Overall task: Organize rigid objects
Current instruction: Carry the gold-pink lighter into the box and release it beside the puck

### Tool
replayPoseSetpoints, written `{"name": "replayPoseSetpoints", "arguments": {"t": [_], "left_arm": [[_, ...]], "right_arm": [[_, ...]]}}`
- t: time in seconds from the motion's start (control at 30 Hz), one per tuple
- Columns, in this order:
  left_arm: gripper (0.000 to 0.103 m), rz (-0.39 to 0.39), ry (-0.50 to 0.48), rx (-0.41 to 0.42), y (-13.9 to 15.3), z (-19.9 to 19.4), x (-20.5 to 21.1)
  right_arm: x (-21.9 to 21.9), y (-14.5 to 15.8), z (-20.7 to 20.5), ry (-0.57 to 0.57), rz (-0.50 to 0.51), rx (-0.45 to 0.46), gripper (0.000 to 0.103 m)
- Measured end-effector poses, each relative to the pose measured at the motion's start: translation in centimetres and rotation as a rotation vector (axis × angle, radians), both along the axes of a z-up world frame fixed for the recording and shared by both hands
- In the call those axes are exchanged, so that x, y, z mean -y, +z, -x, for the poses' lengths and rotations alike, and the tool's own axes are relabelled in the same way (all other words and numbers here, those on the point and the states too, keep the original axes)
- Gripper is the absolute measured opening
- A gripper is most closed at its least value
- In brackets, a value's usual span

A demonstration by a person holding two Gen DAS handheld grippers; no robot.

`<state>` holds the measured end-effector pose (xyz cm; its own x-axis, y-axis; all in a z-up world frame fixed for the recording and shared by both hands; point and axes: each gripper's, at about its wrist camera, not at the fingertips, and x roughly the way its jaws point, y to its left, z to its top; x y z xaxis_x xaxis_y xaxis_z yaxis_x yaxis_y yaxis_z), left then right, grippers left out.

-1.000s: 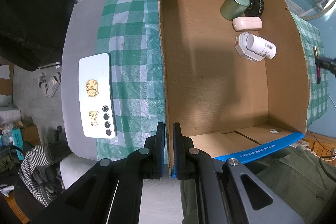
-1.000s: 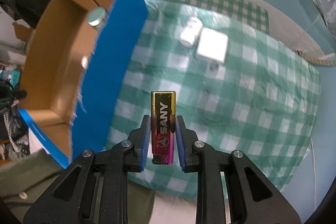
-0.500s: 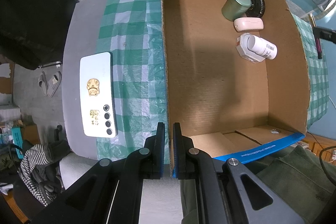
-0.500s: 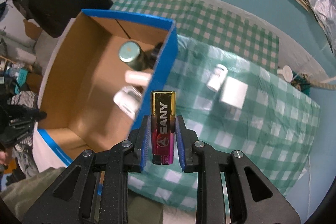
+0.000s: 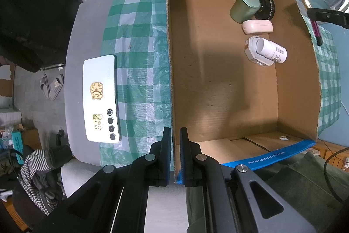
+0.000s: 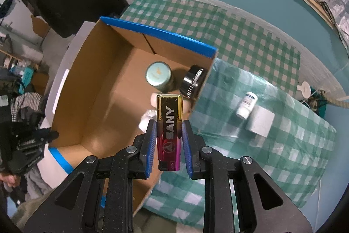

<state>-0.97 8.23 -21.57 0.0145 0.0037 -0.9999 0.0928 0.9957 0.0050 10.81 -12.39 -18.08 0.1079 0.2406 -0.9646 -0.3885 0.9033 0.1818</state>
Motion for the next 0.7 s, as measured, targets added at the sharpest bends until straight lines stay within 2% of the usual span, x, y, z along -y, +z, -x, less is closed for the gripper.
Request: {"name": "replayPoseSetpoints", "arguments": {"t": [0.37,0.7], "left_arm": [[0.007,-0.001,0.007,0.001,0.1,0.2,-0.1],[0.007,-0.003,0.007,0.003,0.2,0.1,0.0]], "right_arm": [[-0.7,-1.2,-1.0,-0.026,-0.002,-0.021,0.022],[-0.6,-0.1,-1.1,-0.027,0.004,0.009,0.023]]}}
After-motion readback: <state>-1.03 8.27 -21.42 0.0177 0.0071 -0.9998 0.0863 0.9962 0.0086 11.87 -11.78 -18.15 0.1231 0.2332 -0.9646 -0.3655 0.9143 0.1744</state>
